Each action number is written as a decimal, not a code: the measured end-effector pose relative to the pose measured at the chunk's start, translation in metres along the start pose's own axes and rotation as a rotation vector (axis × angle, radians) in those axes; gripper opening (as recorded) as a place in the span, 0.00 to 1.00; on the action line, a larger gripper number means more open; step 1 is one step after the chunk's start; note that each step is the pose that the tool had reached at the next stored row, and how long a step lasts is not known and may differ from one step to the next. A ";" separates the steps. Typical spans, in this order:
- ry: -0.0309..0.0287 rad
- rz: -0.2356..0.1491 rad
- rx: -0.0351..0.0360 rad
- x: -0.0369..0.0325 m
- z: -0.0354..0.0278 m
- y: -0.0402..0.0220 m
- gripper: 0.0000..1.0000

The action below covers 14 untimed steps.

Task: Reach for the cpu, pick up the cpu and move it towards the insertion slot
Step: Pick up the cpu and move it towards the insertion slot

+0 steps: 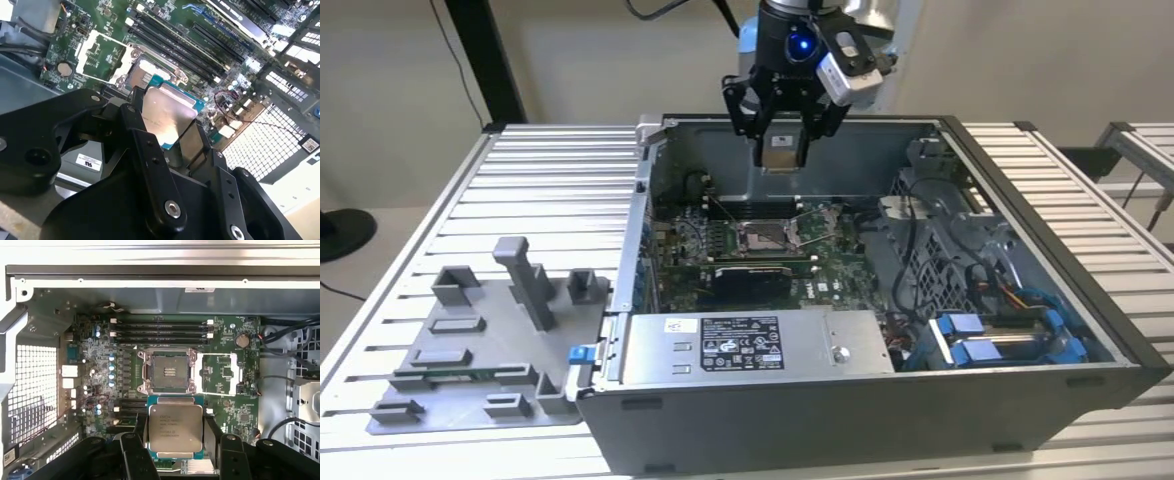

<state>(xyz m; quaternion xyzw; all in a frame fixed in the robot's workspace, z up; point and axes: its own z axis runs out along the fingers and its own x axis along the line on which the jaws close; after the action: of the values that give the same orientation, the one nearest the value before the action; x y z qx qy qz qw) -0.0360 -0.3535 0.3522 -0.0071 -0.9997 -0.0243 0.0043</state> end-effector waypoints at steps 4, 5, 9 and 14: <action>-0.0018 0.000 -0.0003 0.0001 -0.0050 0.0036 0.00; -0.0023 0.000 -0.0003 0.0001 -0.0053 0.0053 0.00; -0.0034 0.000 -0.0001 0.0003 -0.0057 0.0166 0.00; -0.0062 0.000 0.0002 0.0005 -0.0081 0.0270 0.00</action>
<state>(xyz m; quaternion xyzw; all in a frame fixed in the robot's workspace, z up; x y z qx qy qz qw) -0.0360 -0.3270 0.3617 -0.0070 -0.9997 -0.0241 0.0012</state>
